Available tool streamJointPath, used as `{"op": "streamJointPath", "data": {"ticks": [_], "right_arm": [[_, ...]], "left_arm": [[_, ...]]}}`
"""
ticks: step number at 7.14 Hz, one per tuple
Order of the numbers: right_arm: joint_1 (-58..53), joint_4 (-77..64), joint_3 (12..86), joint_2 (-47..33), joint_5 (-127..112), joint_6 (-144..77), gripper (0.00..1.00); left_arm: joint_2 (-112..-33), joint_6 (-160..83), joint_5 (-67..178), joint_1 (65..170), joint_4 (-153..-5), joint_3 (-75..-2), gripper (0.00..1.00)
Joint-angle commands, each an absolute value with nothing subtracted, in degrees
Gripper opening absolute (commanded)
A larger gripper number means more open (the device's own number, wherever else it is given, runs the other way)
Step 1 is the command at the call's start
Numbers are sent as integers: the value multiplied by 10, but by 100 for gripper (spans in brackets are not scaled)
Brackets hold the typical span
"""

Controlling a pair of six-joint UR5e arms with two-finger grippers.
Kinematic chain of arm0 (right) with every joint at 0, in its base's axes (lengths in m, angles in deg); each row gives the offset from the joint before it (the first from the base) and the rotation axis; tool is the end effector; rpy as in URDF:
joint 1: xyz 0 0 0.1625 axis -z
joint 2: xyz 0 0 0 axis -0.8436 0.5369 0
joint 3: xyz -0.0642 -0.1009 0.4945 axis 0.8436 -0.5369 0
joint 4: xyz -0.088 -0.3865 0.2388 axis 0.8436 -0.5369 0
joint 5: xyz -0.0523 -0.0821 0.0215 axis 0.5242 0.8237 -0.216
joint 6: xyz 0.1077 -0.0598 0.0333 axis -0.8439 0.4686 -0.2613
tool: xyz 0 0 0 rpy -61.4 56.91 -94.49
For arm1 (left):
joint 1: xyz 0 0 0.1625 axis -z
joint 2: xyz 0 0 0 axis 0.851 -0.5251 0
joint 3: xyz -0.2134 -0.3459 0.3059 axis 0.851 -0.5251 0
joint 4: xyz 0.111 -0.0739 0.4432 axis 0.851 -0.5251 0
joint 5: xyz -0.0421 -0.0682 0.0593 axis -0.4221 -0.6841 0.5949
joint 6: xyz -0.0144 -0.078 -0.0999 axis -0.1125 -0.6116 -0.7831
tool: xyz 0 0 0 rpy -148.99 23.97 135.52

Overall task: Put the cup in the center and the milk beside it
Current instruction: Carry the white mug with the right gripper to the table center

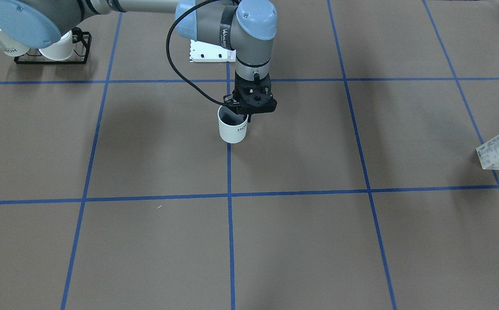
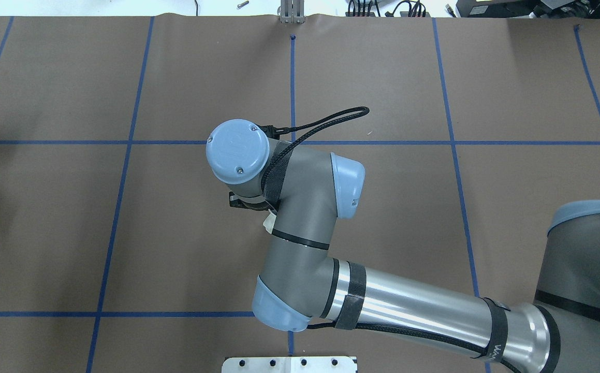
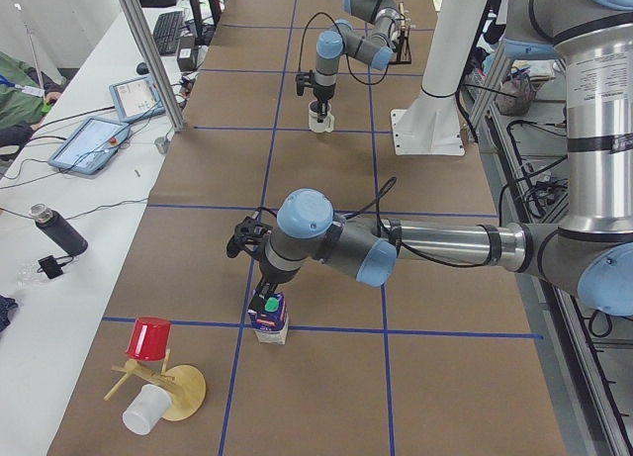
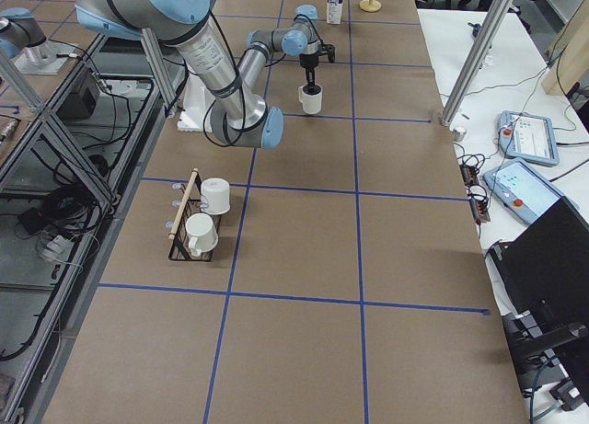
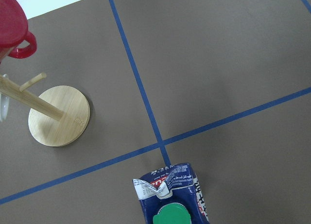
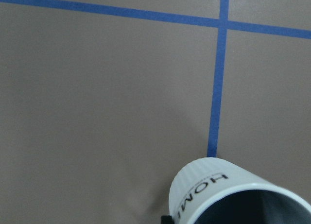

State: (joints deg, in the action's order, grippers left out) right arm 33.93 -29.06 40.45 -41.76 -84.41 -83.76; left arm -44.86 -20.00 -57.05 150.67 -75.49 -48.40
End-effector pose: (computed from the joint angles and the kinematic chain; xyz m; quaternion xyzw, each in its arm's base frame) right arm -0.7465 -0.4475 0.1446 0.0627 -0.3501 -0.0259 0.9342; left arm -0.0650 -0.4975 0.6858 0.2222 0.3543 0.0939 0.9035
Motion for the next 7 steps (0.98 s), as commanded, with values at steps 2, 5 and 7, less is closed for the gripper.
{"op": "streamJointPath", "data": {"ticks": [2, 5, 7], "right_arm": [[343, -286, 403, -413, -844, -840, 2], [346, -285, 402, -406, -841, -840, 27], [346, -263, 402, -406, -836, -841, 59]], "left_arm": [[-449, -201, -571, 1507, -755, -484, 99], [-449, -200, -571, 1506, -755, -484, 99], [-449, -201, -571, 1506, -755, -484, 99]]}}
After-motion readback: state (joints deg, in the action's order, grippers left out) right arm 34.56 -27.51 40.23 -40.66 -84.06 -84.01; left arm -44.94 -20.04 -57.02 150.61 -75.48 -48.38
